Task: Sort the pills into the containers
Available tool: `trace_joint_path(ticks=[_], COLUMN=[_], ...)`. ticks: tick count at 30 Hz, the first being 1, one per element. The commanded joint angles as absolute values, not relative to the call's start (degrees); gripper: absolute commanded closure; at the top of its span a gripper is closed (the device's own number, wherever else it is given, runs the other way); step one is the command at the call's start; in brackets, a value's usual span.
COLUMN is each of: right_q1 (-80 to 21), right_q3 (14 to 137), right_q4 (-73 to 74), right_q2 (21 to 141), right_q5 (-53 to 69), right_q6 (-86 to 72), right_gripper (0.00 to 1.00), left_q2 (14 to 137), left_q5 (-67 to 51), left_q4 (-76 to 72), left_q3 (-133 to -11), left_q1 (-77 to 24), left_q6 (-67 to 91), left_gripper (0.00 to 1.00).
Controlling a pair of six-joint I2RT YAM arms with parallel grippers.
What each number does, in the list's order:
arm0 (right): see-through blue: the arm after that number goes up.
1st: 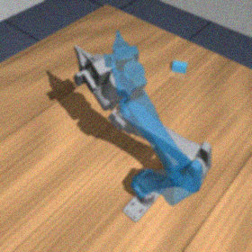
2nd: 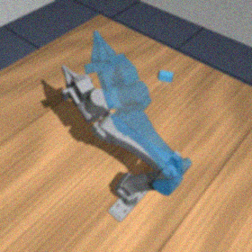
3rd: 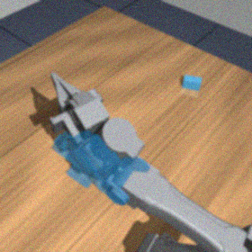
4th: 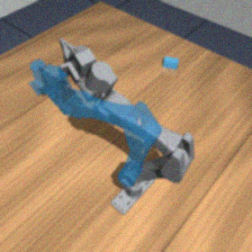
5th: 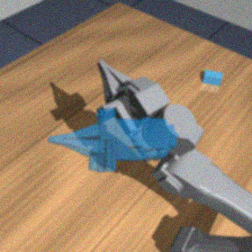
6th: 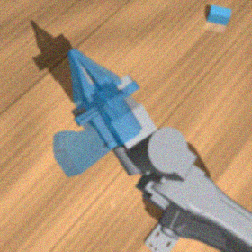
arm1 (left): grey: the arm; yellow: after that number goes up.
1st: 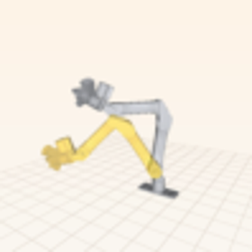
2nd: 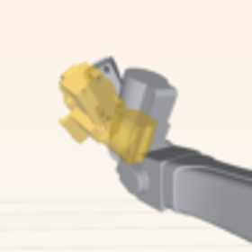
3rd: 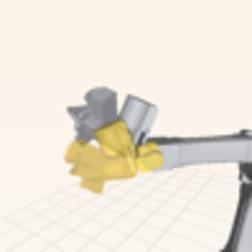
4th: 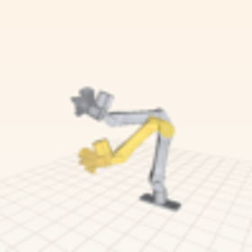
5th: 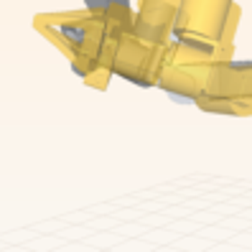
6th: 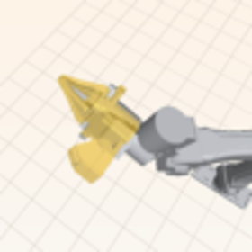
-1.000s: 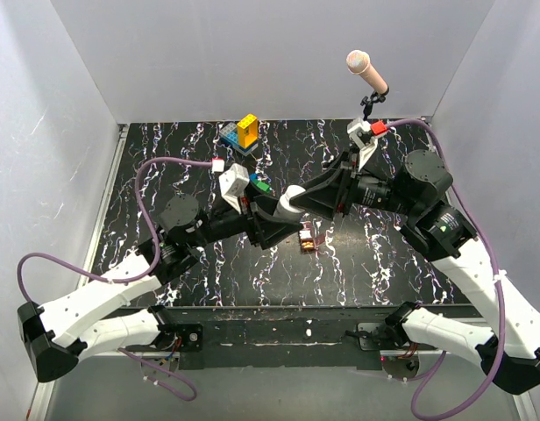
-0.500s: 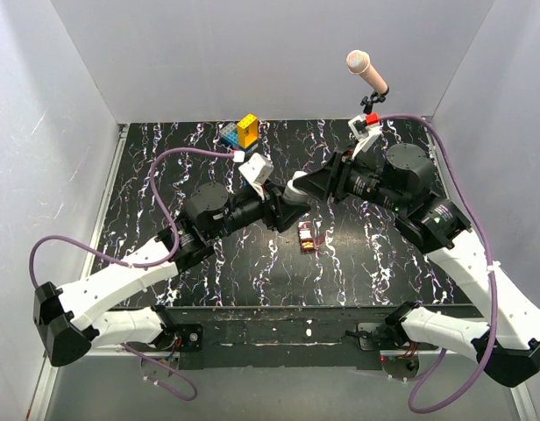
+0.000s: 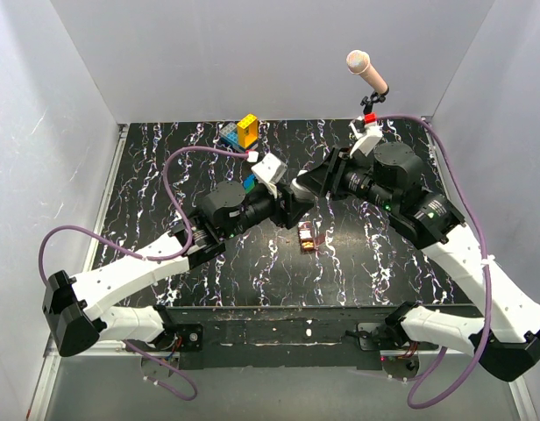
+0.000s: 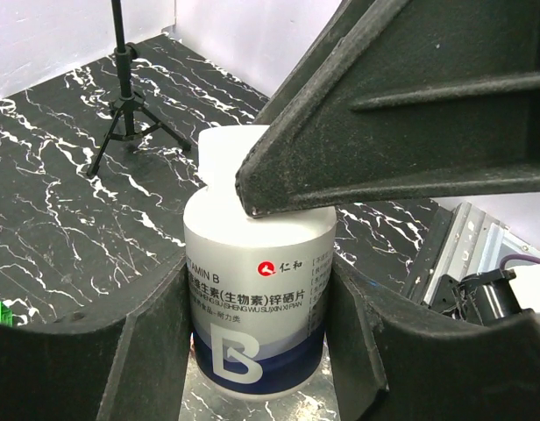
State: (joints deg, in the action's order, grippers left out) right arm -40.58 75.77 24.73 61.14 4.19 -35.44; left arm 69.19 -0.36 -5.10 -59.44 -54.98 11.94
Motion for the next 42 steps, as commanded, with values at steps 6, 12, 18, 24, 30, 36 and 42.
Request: trace_joint_path(ticks=[6,12,18,24,30,36,42], right_q1=[-42.36,-42.36,-41.75,-39.03,-36.65,-36.39,-36.39], right_q3=[74.1,72.6,72.25,70.84,68.65,66.63,63.99], right_q4=[23.48,22.06,23.64,18.29,8.19,-4.72,-18.0], right_q2=[57.58,54.15,51.6,50.63,50.62,51.06,52.21], right_q5=[9.75,9.58,9.84,22.92,38.47,49.91,55.63], right_q6=[-35.33,-35.33,-33.14,-31.81,-34.27,-38.13,-43.59], right_gripper=[0.27,0.14,0.13,0.13,0.14,0.15,0.15], left_q2=[67.85,66.1,61.18,54.42,49.84,48.95,52.03], left_q5=[4.22,4.04,0.89,-7.02,-16.24,-26.97,-32.34], left_q4=[-7.56,-6.51,-3.96,-2.81,-3.86,-13.25,-19.77], left_q3=[-61.61,-59.77,-57.4,-54.94,-53.0,-49.49,-49.92], left_q1=[-54.67,-54.67,-54.67,-54.67,-54.67,-54.67,-54.67], left_q6=[10.99,11.95,13.27,16.96,21.0,25.39,28.83], left_gripper=[1.0,1.0,1.0,1.0,1.0,1.0,1.0])
